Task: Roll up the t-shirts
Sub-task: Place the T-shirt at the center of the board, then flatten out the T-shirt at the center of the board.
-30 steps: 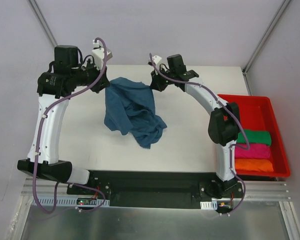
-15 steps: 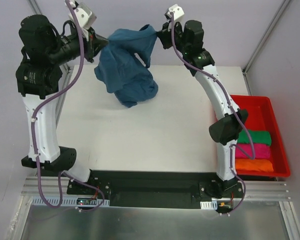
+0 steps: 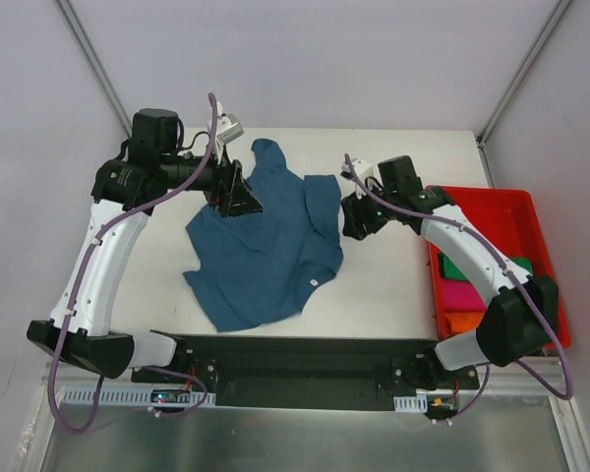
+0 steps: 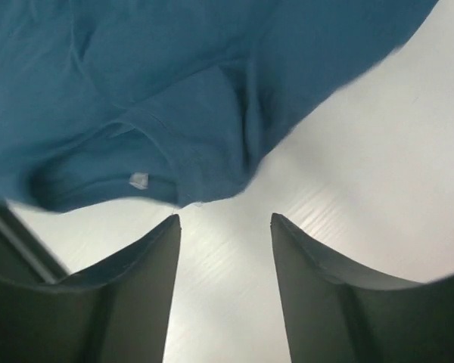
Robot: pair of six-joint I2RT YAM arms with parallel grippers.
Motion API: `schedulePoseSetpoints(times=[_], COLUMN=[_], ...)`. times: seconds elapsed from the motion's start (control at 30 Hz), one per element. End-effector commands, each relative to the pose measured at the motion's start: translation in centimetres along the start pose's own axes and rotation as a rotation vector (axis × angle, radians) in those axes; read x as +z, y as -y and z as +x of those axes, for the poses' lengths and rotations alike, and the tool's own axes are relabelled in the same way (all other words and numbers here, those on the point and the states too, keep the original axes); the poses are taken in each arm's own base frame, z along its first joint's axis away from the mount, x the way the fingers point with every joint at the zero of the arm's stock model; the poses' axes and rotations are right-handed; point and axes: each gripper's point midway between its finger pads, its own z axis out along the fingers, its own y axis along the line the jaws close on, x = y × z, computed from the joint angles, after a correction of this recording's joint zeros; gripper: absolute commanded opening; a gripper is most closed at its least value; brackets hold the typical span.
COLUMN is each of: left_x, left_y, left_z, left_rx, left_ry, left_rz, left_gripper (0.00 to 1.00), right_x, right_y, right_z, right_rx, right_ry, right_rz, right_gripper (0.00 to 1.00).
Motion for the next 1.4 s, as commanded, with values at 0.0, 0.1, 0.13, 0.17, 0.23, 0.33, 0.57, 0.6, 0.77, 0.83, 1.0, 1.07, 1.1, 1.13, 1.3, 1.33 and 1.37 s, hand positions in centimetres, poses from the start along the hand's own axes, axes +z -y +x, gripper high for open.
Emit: schedulePoseSetpoints(times=[0.0,0.1,0.13,0.17,0.23,0.33,0.57,0.6,0.77,0.83,1.0,1.07,1.1,1.13,1.3,1.33,1.37], left_x=[-0.4,1.4,2.4,2.9,4.4,6.1,3.8,2.8,-0.8,-1.6,-2.3,-2.6,-2.7,-2.9,-3.6,-3.7,-3.8], left_y=[-1.6,-6.3,-8.0,-9.1,-11.5,-14.4,-16.4,-16.3,-16.2,-15.4,-13.7,-13.4,-13.4,-13.5,-13.6,-13.5,-13.5], left_z=[-0.2,2.3,3.4,4.0,6.4,10.0,13.9,14.0,15.2,15.0,15.8,16.0,16.1,16.1,16.4,16.4,16.6], left_rx=[0.085,0.039,0.01,0.005,-0.038,-0.108,-0.304,-0.306,-0.306,-0.288,-0.289,-0.286,-0.283,-0.281,-0.289,-0.293,-0.301], left_ry=[0.01,-0.088,-0.13,-0.149,-0.214,-0.291,-0.311,-0.295,-0.269,-0.25,-0.238,-0.242,-0.243,-0.243,-0.234,-0.229,-0.227], left_rz=[-0.075,-0.174,-0.184,-0.192,-0.203,-0.239,-0.385,-0.416,-0.523,-0.534,-0.528,-0.535,-0.541,-0.549,-0.574,-0.572,-0.575], left_gripper=[0.7,0.66,0.63,0.62,0.58,0.54,0.56,0.57,0.61,0.61,0.62,0.62,0.62,0.62,0.63,0.63,0.63], right_x=[-2.0,-0.1,0.3,0.5,2.8,5.6,12.9,13.5,18.0,18.6,21.4,22.1,22.4,22.5,22.9,22.9,23.0], right_y=[-1.0,1.8,3.2,4.4,6.0,8.1,10.7,11.2,11.5,11.6,13.0,12.9,12.8,12.7,12.9,12.7,12.7], right_z=[2.8,0.1,-0.7,-2.7,-3.0,-4.7,-8.7,-9.3,-11.9,-13.7,-13.7,-12.9,-12.6,-12.0,-9.4,-8.9,-8.6], right_rx=[0.041,0.116,0.164,0.182,0.212,0.164,0.031,0.017,-0.041,-0.024,-0.002,-0.012,-0.012,-0.011,-0.006,-0.005,-0.002], right_ry=[-0.105,-0.1,-0.098,-0.057,-0.059,-0.023,-0.002,0.004,0.04,0.086,0.079,0.066,0.061,0.041,-0.037,-0.054,-0.065], right_rz=[-0.027,0.04,0.091,0.117,0.134,0.173,0.326,0.369,0.451,0.456,0.471,0.46,0.452,0.448,0.451,0.444,0.436], right_gripper=[0.57,0.59,0.59,0.59,0.59,0.59,0.58,0.56,0.51,0.5,0.41,0.4,0.41,0.42,0.45,0.45,0.45])
